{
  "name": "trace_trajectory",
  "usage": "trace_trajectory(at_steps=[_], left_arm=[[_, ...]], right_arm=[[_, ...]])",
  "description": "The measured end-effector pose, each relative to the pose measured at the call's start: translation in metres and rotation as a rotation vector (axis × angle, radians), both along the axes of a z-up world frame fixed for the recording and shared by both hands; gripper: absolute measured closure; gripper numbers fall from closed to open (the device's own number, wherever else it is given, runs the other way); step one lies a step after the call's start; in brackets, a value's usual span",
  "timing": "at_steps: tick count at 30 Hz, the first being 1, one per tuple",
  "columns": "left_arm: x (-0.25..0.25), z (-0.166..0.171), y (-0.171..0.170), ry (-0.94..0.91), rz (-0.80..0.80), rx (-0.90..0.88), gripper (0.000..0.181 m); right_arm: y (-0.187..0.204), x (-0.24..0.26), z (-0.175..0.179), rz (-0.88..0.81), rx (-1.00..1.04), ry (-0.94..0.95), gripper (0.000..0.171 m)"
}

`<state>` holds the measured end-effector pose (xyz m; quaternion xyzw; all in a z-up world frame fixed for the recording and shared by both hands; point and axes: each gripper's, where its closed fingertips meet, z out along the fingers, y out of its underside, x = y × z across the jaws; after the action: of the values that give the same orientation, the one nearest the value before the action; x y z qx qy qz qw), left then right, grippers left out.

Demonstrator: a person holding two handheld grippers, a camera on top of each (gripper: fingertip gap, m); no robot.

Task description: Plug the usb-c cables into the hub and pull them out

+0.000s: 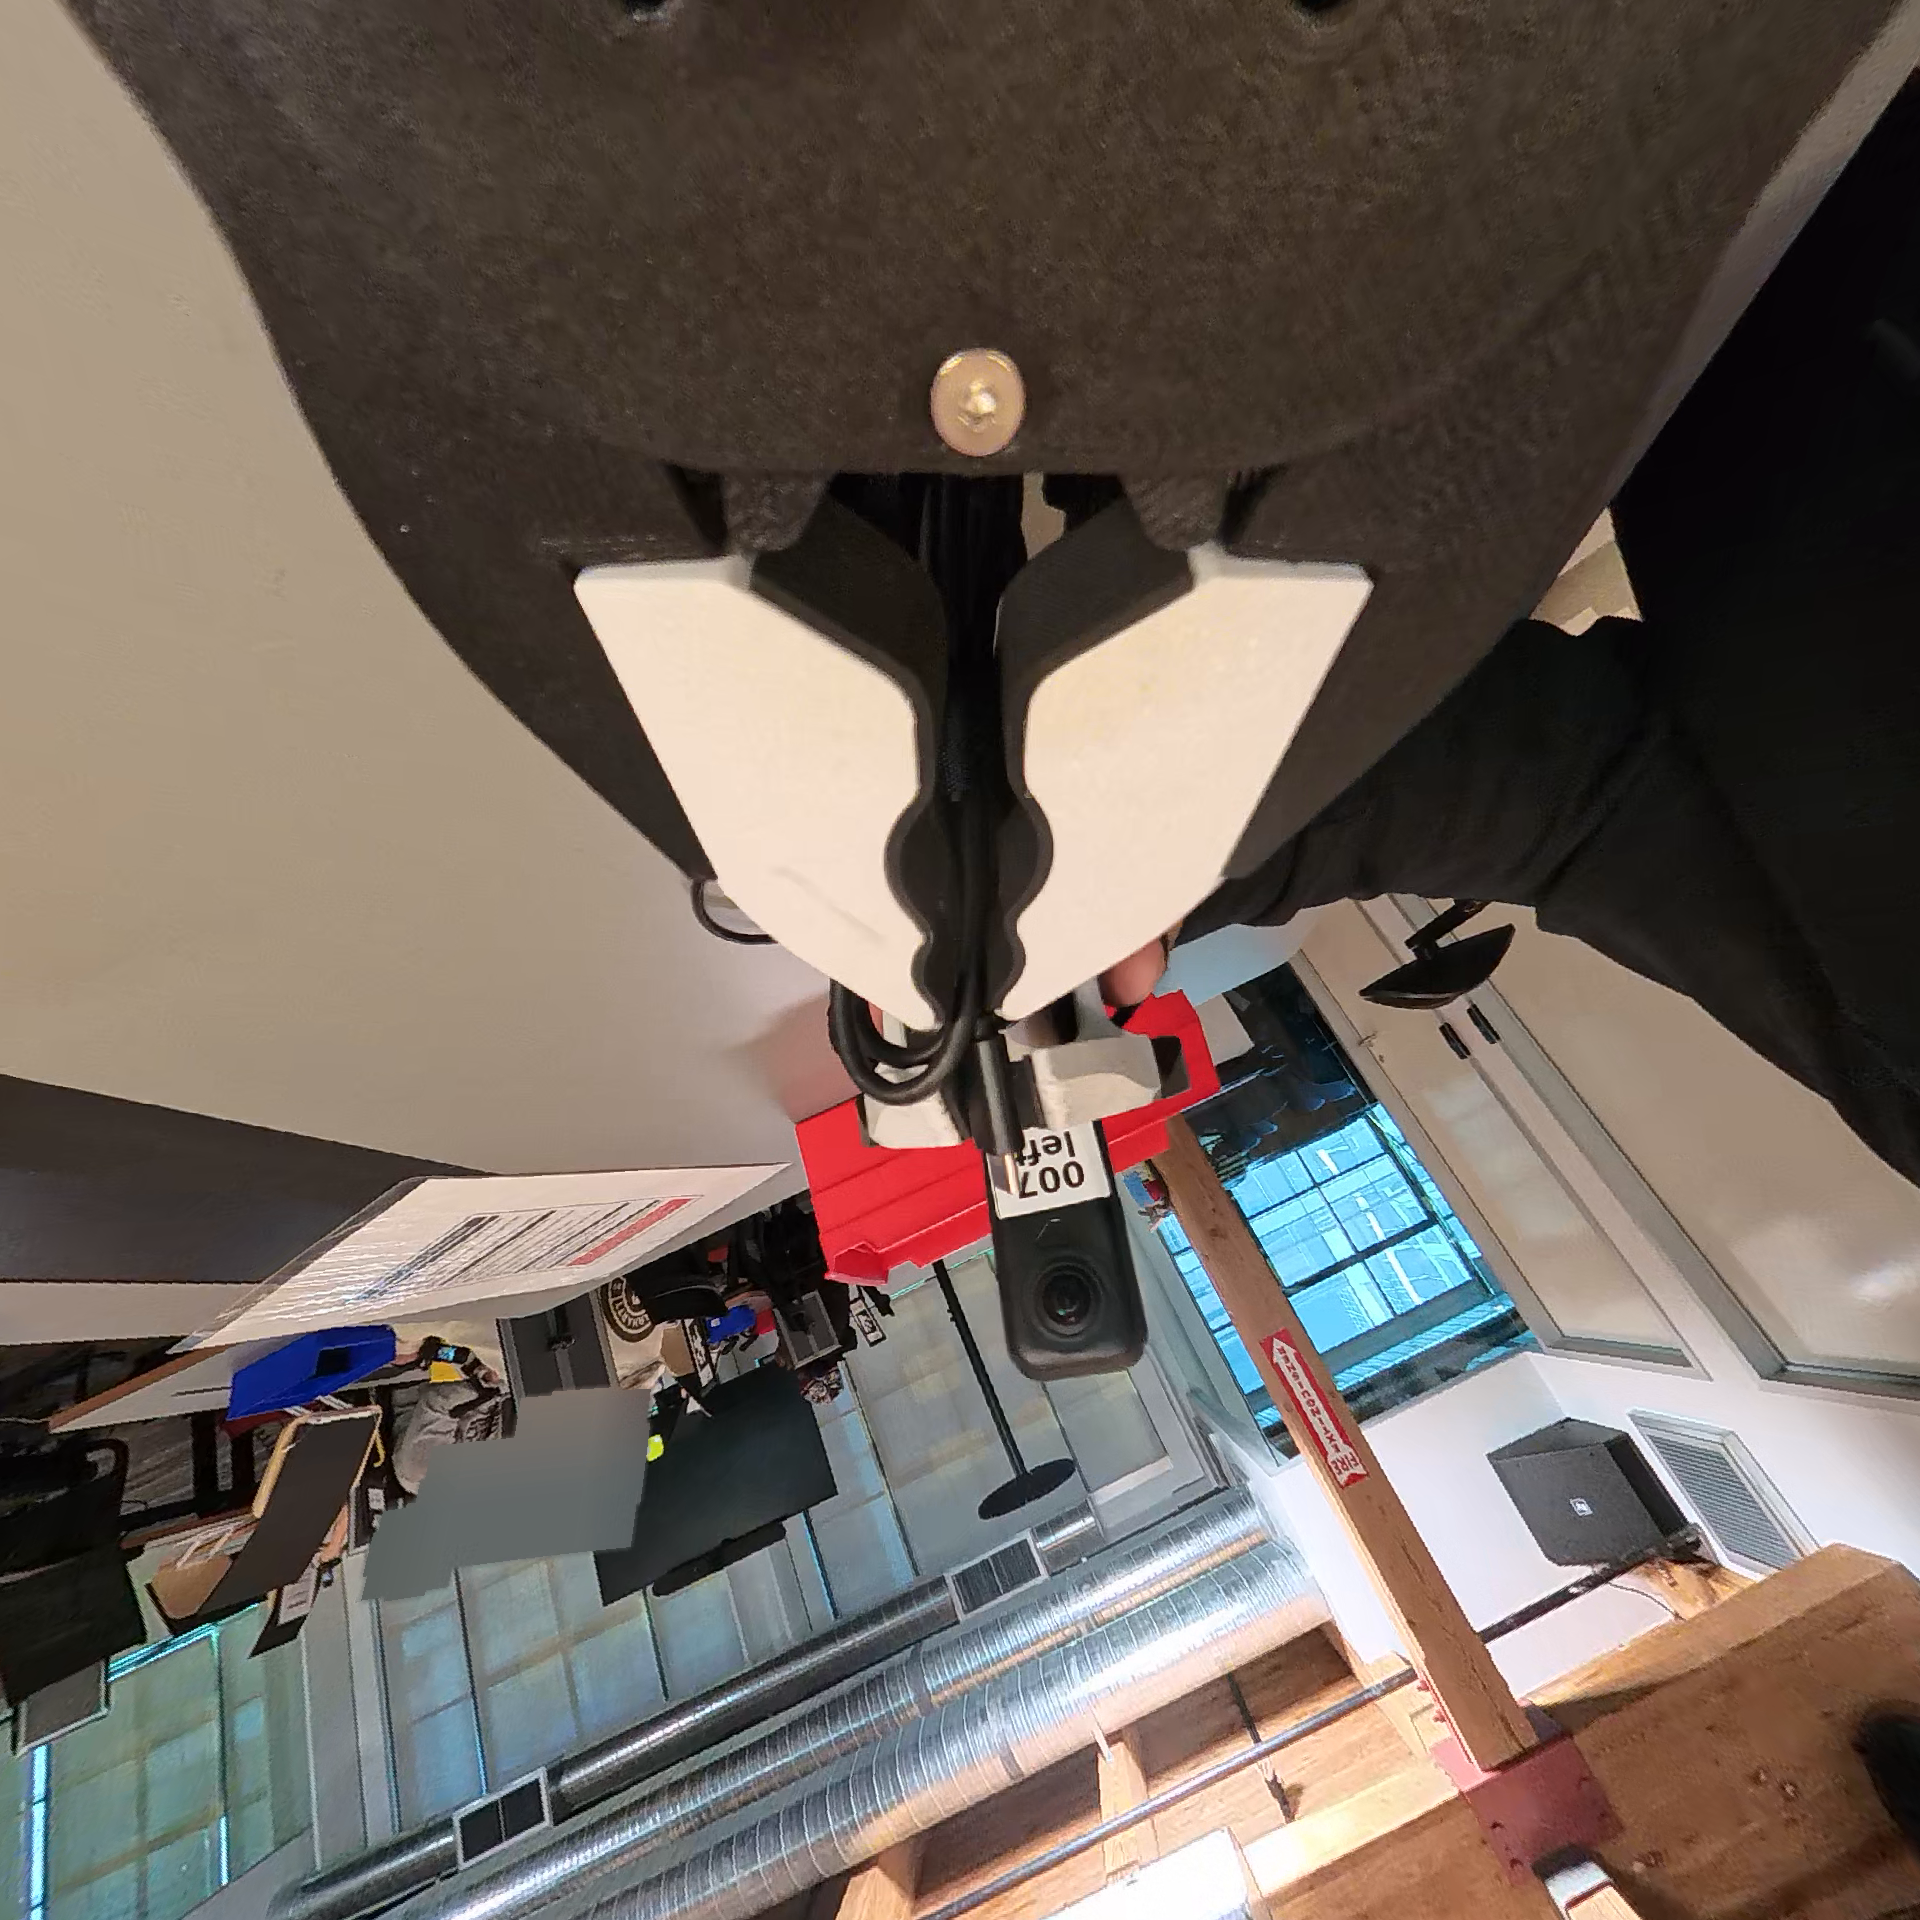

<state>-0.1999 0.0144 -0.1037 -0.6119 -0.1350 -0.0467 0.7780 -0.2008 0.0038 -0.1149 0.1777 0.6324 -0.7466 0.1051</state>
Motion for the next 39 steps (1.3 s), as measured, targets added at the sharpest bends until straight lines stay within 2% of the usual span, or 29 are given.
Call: trace_trajectory(at_steps=[10, 19, 29, 35, 39], left_arm=[[0.000, -0.002, 0.003, 0.033, 0.030, -0.036, 0.171], [0.003, -0.007, -0.004, 0.045, -0.017, -0.087, 0.172], [0.033, 0.008, -0.003, 0.087, -0.198, 0.037, 0.172], [0.030, 0.006, -0.003, 0.149, -0.146, -0.008, 0.173], [0.013, 0.000, -0.007, 0.184, -0.010, -0.109, 0.174]], right_arm=[[-0.002, 0.003, -0.002, 0.025, 0.008, -0.016, 0.166], [-0.008, 0.005, -0.007, 0.023, 0.057, 0.005, 0.166], [-0.006, 0.034, 0.007, 0.234, -0.055, -0.005, 0.166], [-0.006, 0.032, 0.006, 0.228, -0.055, -0.018, 0.167], [-0.009, 0.015, 0.000, 0.116, -0.012, -0.052, 0.165]])
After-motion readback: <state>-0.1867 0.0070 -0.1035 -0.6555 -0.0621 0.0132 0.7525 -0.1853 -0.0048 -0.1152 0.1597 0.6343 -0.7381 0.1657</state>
